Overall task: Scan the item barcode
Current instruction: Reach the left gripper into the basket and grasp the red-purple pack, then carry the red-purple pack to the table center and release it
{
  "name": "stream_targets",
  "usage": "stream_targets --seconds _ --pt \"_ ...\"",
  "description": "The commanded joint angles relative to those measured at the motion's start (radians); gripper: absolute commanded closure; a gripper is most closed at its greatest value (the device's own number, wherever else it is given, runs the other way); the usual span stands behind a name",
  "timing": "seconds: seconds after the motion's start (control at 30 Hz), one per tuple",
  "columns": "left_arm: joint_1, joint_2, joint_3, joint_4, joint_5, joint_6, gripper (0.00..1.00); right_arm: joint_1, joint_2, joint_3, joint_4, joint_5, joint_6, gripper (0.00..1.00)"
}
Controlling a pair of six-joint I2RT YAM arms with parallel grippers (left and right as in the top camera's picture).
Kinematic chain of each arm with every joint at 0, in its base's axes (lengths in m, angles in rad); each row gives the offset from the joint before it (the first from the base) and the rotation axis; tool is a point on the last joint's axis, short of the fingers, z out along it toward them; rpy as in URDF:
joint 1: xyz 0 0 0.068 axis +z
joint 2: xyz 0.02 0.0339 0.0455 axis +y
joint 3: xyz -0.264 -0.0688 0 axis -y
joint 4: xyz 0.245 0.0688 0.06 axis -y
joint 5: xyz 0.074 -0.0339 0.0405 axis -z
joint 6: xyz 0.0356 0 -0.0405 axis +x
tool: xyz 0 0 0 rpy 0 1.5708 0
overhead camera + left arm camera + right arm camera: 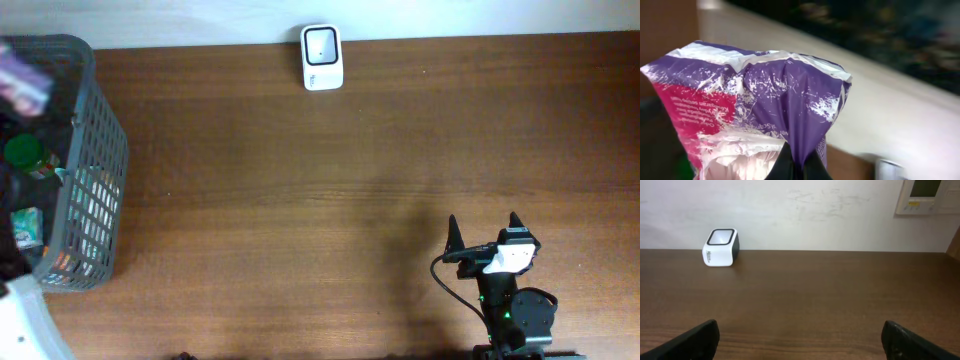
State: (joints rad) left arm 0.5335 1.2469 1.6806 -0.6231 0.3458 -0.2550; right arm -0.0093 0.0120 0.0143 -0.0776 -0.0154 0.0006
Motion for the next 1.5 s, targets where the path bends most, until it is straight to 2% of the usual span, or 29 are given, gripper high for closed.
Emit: stream_targets --seconds 0.0,0.1,0.17,0.3,0.37,0.5,0.57,0.6,0.63,0.67,0.7,0.8,0.83,0.87,0.97,1.03,1.23,1.33,1.43,1.47 --pt "-0.199 -0.015 0.01 0.009 0.189 -0.089 1.0 0.009 -0.006 -0.009 -0.002 0.009 0.007 0.02" --pt "-0.461 0.026 0.009 -0.014 0.071 -0.087 1.0 0.009 -0.006 -0.009 -0.002 0.009 0.007 0.01" --pt "-0.592 0.087 0.009 -0.06 0.011 -0.035 1.0 0.009 -0.006 -0.009 -0.002 0.009 0.007 0.01" --pt "-0.819 0.303 0.009 -0.117 -0.14 -0.002 1.0 0.009 -0.006 -0.009 -0.002 0.009 0.007 0.01" --pt "-0.9 0.432 0.009 -0.165 -0.246 -0.028 1.0 0.009 -0.006 -0.009 -0.002 0.009 0.007 0.01" --pt "-1.008 0.673 0.009 -0.246 -0.272 -0.069 1.0 0.009 -0.006 -0.009 -0.002 0.009 0.007 0.01" --pt "-1.031 0.757 0.009 -0.259 -0.297 -0.172 1.0 0.009 -0.006 -0.009 -0.002 0.009 0.007 0.01" --pt "-1.036 0.786 0.009 -0.266 -0.24 -0.175 0.93 0.009 -0.006 -0.009 -0.002 0.009 0.007 0.01" --pt "-1.036 0.792 0.009 -0.269 -0.209 -0.175 0.79 0.009 -0.006 -0.009 -0.002 0.009 0.007 0.01" --pt "-1.035 0.791 0.013 -0.267 -0.213 -0.173 0.12 0.009 -0.006 -0.009 -0.002 0.009 0.007 0.01" --pt "-1.032 0.789 0.051 -0.274 -0.214 -0.13 0.01 0.009 -0.006 -0.009 -0.002 0.009 0.007 0.01" --pt "-0.976 0.789 0.348 -0.415 -0.211 -0.104 0.0 0.009 -0.006 -0.009 -0.002 0.009 0.007 0.01" --pt "-0.944 0.789 0.476 -0.498 -0.211 -0.041 0.08 0.009 -0.006 -0.009 -0.002 0.009 0.007 0.01" --pt "-0.917 0.789 0.595 -0.626 -0.211 0.118 0.11 0.009 -0.006 -0.009 -0.002 0.009 0.007 0.01" --pt "-0.931 0.813 0.608 -0.873 -0.2 0.315 0.11 0.009 -0.006 -0.009 -0.002 0.009 0.007 0.01" --pt "-0.965 0.85 0.588 -0.958 -0.2 0.356 0.11 0.009 -0.006 -0.009 -0.002 0.009 0.007 0.01" --pt "-1.15 1.023 0.506 -0.94 -0.217 0.42 0.04 0.009 -0.006 -0.009 -0.002 0.009 0.007 0.01" --pt "-1.22 1.107 0.506 -0.882 -0.369 0.429 0.04 0.009 -0.006 -0.009 -0.002 0.009 0.007 0.01" --pt "-1.243 1.192 0.506 -0.856 -0.472 0.428 0.14 0.009 -0.006 -0.009 -0.002 0.009 0.007 0.01" --pt "-1.243 1.221 0.505 -0.83 -0.551 0.376 0.21 0.009 -0.006 -0.009 -0.002 0.009 0.007 0.01"
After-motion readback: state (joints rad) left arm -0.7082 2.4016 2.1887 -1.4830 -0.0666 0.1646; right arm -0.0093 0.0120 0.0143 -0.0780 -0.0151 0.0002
